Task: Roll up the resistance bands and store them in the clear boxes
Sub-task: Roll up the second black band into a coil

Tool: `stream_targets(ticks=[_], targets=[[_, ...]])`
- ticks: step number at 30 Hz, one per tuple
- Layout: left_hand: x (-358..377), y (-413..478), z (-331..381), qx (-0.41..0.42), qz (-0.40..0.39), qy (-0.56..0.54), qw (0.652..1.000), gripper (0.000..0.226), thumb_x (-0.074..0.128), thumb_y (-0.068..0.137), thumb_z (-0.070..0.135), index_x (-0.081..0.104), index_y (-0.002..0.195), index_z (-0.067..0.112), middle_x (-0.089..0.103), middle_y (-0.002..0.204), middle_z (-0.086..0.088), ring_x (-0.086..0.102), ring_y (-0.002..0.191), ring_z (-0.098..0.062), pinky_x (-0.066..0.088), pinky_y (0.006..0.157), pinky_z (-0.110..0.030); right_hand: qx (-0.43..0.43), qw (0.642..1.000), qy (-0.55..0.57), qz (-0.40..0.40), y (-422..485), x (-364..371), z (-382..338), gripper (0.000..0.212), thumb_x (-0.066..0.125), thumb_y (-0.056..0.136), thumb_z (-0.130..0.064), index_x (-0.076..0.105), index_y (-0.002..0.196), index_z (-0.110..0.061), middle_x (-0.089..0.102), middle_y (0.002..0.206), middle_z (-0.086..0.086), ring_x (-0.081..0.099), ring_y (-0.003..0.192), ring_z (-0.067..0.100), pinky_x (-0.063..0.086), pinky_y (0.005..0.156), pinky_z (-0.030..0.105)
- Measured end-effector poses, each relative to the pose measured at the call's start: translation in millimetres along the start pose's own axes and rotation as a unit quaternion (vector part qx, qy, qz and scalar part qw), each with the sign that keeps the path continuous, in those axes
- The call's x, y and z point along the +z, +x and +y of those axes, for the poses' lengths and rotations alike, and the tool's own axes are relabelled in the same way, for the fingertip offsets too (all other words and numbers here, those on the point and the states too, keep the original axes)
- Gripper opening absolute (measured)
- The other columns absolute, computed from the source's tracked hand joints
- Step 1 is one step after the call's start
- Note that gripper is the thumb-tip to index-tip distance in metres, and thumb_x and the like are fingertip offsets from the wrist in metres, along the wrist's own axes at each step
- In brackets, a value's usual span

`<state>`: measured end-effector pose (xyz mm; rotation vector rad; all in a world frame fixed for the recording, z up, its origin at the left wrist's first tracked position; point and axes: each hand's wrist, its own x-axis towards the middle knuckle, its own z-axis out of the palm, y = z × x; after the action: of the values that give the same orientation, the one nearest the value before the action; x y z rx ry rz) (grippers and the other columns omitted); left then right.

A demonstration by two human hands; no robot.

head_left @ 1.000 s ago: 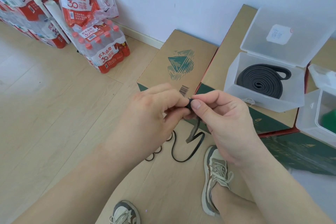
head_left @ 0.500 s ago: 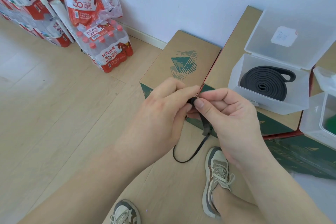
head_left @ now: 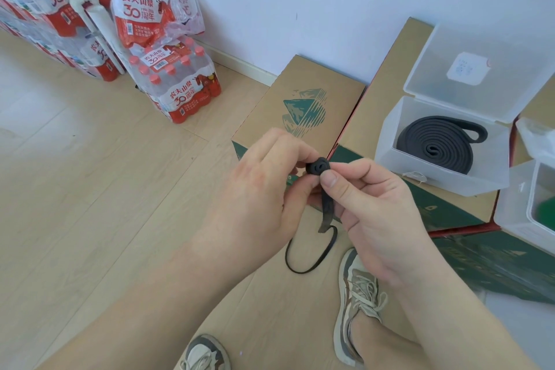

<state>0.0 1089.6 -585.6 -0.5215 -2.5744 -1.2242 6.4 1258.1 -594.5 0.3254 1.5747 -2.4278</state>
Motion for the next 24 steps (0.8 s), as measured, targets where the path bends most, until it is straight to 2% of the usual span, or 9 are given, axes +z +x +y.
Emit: stream_targets(ticks=[4,5,7,10,13,18,20,22,24], targets=[[1.3,-1.0,-0.9,-0.004,0.004,-0.012,1.000,0.018,0.080,0.088,0.012,0.062,0.089,0.008,0.061,0.090,0.000,0.059,0.079,-0.023,0.051,0.064,-0.043,-0.031,0.999,-0.028,0.009,-0.4,-1.8,-0.6,0.017,0.085,0.072,-0.018,0.078,0.087,-0.012,0.077,0.095,0.025,0.071,0.088,0.035,0.054,0.095,0.059],[1.7,-1.1,-1.8,-0.010,0.001,-0.013,1.000,0.020,0.082,0.087,0.014,0.063,0.088,0.008,0.062,0.089,0.000,0.059,0.078,-0.023,0.051,0.064,-0.044,-0.045,0.997,-0.053,0.017,-0.4,-3.6,0.3,0.014,0.085,0.077,-0.012,0.077,0.088,-0.011,0.076,0.093,0.025,0.069,0.086,0.035,0.054,0.090,0.056],[2.5,-1.4,-3.0,-0.009,-0.019,-0.004,1.000,0.019,0.083,0.087,0.018,0.066,0.090,0.010,0.064,0.089,0.003,0.061,0.078,-0.019,0.052,0.066,-0.042,-0.077,0.988,-0.129,0.030,0.5,-8.6,1.8,0.007,0.074,0.091,0.002,0.074,0.093,-0.005,0.077,0.092,0.021,0.070,0.082,0.029,0.058,0.082,0.041],[2.0,-2.7,-4.7,-0.001,-0.050,-0.008,0.999,0.017,0.077,0.090,0.011,0.069,0.104,0.014,0.065,0.097,0.008,0.063,0.084,-0.014,0.054,0.074,-0.039,-0.098,0.975,-0.195,0.027,1.3,-11.9,0.3,0.016,0.062,0.096,0.011,0.072,0.098,-0.001,0.079,0.091,0.014,0.073,0.076,0.016,0.059,0.075,0.024],[3.8,-3.7,-3.0,0.013,-0.042,0.008,0.999,0.045,0.074,0.090,0.004,0.064,0.133,0.015,0.065,0.110,0.006,0.063,0.091,-0.010,0.054,0.080,-0.029,-0.103,0.974,-0.204,0.009,-0.4,-10.0,-1.9,0.021,0.062,0.096,0.011,0.072,0.096,-0.006,0.079,0.089,0.011,0.072,0.073,0.012,0.058,0.074,0.021],[6.9,-2.5,-3.2,0.041,-0.033,0.023,0.998,0.034,0.067,0.094,0.000,0.071,0.127,0.011,0.064,0.105,-0.003,0.062,0.093,-0.015,0.050,0.080,-0.026,-0.091,0.986,-0.133,0.037,-0.2,-8.7,-4.7,0.011,0.075,0.084,-0.002,0.072,0.095,-0.001,0.080,0.085,0.015,0.077,0.073,0.022,0.061,0.072,0.027],[6.5,-1.9,-0.8,0.032,-0.024,0.012,0.999,0.028,0.069,0.093,0.003,0.071,0.120,0.010,0.062,0.104,-0.002,0.060,0.091,-0.015,0.052,0.079,-0.032,-0.071,0.992,-0.092,0.049,-0.5,-8.6,-5.6,0.021,0.082,0.072,-0.019,0.075,0.087,-0.008,0.080,0.085,0.018,0.078,0.075,0.027,0.064,0.081,0.045],[6.4,-2.2,0.4,0.023,-0.006,-0.002,1.000,0.021,0.073,0.091,0.004,0.069,0.111,0.008,0.061,0.102,-0.001,0.060,0.089,-0.016,0.054,0.075,-0.037,-0.057,0.994,-0.077,0.044,0.0,-11.0,-4.0,0.023,0.085,0.066,-0.031,0.079,0.082,-0.016,0.079,0.089,0.021,0.078,0.080,0.030,0.059,0.092,0.059],[5.4,-2.1,-0.4,0.016,0.012,-0.002,1.000,0.017,0.076,0.088,0.006,0.066,0.101,0.008,0.058,0.099,0.000,0.058,0.085,-0.018,0.053,0.069,-0.039,-0.056,0.995,-0.081,0.013,0.5,-14.3,-1.6,0.029,0.088,0.066,-0.033,0.080,0.087,-0.016,0.079,0.095,0.022,0.077,0.085,0.032,0.059,0.095,0.059]])
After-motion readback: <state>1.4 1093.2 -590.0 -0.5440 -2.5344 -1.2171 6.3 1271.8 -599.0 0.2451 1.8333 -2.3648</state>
